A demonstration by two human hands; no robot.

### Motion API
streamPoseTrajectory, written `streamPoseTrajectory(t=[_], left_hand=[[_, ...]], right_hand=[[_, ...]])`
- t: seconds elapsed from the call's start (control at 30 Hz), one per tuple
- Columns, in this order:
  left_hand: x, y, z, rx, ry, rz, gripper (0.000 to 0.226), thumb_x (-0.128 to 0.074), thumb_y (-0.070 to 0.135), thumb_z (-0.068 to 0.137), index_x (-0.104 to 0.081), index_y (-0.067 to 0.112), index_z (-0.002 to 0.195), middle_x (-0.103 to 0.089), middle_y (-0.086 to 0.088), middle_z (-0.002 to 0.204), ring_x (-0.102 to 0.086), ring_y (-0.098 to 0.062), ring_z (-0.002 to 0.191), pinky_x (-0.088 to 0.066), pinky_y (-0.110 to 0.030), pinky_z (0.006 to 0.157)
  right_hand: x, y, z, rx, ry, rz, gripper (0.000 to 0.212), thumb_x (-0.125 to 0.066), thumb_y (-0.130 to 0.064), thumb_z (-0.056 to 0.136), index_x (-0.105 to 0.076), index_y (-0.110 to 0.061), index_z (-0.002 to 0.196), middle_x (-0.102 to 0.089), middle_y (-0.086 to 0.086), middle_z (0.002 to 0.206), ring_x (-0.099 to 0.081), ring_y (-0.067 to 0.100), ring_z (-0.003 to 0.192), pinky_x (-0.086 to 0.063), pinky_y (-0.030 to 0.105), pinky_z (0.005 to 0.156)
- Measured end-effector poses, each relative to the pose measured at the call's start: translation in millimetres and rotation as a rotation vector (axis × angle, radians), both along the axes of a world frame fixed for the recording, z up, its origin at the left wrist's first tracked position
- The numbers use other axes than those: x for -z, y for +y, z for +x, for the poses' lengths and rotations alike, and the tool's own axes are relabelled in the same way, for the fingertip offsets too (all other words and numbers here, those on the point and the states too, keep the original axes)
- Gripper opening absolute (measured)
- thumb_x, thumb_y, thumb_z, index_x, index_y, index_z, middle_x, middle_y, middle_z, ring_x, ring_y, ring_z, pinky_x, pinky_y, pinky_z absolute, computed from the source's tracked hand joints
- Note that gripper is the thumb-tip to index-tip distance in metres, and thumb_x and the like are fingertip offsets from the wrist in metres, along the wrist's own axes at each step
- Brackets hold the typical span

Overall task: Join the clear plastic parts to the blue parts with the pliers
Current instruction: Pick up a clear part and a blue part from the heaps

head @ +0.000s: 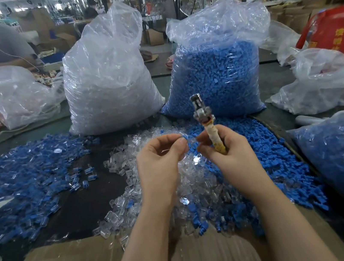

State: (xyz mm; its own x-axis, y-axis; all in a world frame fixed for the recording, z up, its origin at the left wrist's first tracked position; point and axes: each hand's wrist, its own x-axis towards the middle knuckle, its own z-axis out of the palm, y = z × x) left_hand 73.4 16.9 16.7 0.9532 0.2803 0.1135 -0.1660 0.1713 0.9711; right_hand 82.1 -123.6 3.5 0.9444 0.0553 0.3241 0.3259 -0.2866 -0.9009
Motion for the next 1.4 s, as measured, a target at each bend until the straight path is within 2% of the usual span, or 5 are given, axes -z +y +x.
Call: streamPoseTrajectory(t=[0.23,0.43,0.77,1.27,1.4], left_hand=[[-1,8,2,-0.006,-0.045,0.052,0.012,-0.069,0.002,0.087,-0.069,0.013,0.084,-0.072,0.002,0.069,-0.07,-0.009,0.068,-0.055,-0.017,0.065],[-2,10,3,0.003,-0.079,0.092,0.013,-0.067,0.0,0.088,-0.068,0.012,0.083,-0.071,0.005,0.067,-0.067,-0.003,0.063,-0.054,-0.016,0.064],[-1,9,4,0.023,-0.134,0.113,0.016,-0.065,-0.003,0.089,-0.068,0.013,0.085,-0.072,0.007,0.071,-0.067,-0.003,0.066,-0.054,-0.015,0.066],[0,9,3,0.095,-0.105,0.042,0.017,-0.061,-0.003,0.091,-0.066,0.012,0.086,-0.071,0.005,0.074,-0.067,-0.007,0.069,-0.054,-0.017,0.066],[-2,8,3,0.084,-0.102,0.038,0.016,-0.06,-0.004,0.091,-0.066,0.011,0.087,-0.072,0.005,0.073,-0.067,-0.006,0.069,-0.053,-0.015,0.065]], right_hand=[[1,-15,0,-0.15,0.18,-0.184,0.01,-0.067,-0.014,0.09,-0.061,-0.014,0.099,-0.064,0.017,0.095,-0.06,0.038,0.087,-0.051,0.051,0.077],[4,-14,1,-0.174,0.186,-0.244,0.012,-0.067,-0.013,0.089,-0.059,-0.018,0.096,-0.061,0.01,0.086,-0.051,0.015,0.066,-0.044,0.036,0.065],[3,-17,-1,-0.23,0.206,-0.319,0.018,-0.061,-0.009,0.087,-0.05,-0.014,0.101,-0.053,0.017,0.091,-0.045,0.018,0.068,-0.039,0.038,0.064],[2,-19,-1,-0.242,0.219,-0.378,0.031,-0.058,-0.004,0.084,-0.051,-0.029,0.099,-0.051,-0.018,0.073,-0.044,0.002,0.058,-0.039,0.029,0.057],[0,-16,-2,-0.195,0.187,-0.382,0.022,-0.052,-0.009,0.078,-0.053,-0.027,0.091,-0.05,-0.006,0.072,-0.042,0.004,0.054,-0.037,0.03,0.055]])
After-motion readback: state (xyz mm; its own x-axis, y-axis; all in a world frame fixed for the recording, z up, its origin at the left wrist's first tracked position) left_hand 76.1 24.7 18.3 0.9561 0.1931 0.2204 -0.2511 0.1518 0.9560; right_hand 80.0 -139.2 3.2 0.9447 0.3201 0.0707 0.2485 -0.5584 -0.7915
